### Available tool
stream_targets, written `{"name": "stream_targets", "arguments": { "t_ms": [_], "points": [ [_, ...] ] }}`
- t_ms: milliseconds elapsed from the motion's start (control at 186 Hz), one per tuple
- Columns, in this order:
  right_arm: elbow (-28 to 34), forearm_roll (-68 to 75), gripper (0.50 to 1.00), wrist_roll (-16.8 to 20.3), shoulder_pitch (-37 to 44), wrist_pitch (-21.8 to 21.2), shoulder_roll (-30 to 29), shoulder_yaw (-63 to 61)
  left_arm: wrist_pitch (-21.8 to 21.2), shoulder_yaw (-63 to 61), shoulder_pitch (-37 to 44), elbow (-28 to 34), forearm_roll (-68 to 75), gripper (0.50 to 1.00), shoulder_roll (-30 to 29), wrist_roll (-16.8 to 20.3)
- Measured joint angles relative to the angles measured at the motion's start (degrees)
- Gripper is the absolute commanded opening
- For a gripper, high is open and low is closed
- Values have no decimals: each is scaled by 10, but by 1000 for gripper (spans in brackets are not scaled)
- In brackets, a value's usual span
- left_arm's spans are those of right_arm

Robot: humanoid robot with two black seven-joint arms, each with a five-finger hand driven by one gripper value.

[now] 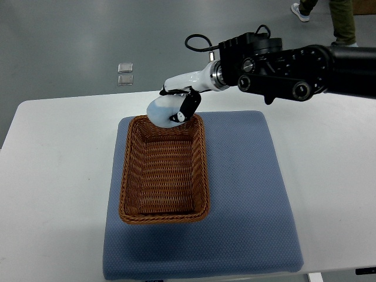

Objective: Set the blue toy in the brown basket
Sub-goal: 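Lift the toy with the right hand and carry it over the basket, then lower the toy into the basket and open the right hand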

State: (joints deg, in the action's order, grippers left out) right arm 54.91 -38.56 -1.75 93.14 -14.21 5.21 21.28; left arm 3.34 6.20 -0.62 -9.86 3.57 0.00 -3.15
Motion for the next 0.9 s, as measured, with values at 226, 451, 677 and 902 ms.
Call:
{"name": "stream_targets", "arguments": {
  "t_ms": [226,451,677,902],
  "points": [
    [-28,-1,564,0,-24,8,-51,7,0,1,0,0,-1,1000,0,0],
    [-30,-5,590,0,-50,8,-52,9,0,1,-2,-1,-1,1000,0,0],
    [-31,-1,688,0,-73,8,-52,9,0,1,-3,-2,-1,1000,0,0],
    [-55,-6,803,0,-109,9,-52,8,0,2,-3,-2,-1,1000,0,0]
  ]
}}
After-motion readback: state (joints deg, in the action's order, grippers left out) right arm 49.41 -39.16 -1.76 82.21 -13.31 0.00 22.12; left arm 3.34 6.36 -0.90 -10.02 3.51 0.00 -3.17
